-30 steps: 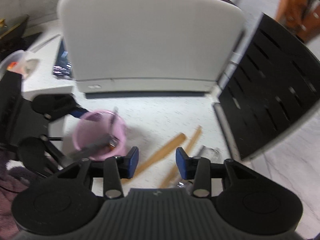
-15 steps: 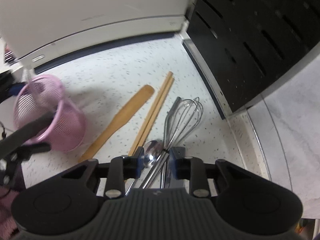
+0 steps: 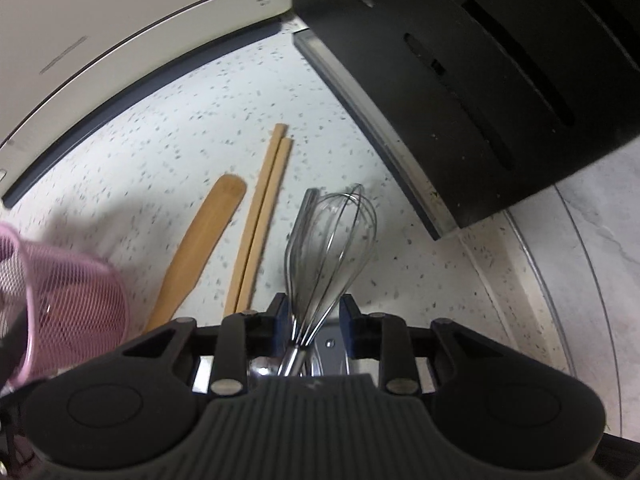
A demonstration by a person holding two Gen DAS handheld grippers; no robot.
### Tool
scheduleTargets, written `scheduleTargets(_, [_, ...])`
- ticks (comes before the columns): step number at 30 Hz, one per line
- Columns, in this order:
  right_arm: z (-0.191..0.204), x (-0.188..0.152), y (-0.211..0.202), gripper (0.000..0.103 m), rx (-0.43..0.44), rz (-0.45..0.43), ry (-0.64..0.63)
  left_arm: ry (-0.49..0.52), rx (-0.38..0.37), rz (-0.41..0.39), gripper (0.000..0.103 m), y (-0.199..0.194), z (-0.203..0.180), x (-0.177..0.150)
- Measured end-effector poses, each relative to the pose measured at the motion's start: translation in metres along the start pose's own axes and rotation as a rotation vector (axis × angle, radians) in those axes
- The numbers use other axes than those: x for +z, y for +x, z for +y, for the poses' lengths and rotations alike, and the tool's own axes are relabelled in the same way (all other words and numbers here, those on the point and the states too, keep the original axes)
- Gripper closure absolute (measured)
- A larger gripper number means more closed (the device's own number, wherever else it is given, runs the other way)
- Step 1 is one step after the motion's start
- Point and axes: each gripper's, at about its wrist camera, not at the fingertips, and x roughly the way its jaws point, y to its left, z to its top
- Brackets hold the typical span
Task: Organize utensils
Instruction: 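Move the right gripper to the whisk and grasp its handle, then lift the whisk with the right gripper and carry it over the cup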
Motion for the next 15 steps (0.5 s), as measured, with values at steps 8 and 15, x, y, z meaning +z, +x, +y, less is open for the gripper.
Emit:
scheduleTargets(8, [-0.0031, 0.0084, 0.0095, 0.074, 0.009, 0.018, 0.036, 0.003, 0.001, -0.003, 0.005, 0.0008, 0.0002, -0.0006])
scheduleTargets(15, [0.0039, 0.0033, 0.0046, 0.080, -0.005, -0.003, 0.008, -0.002, 0.000, -0.002, 0.005, 0.0020, 0.0013, 0.0007])
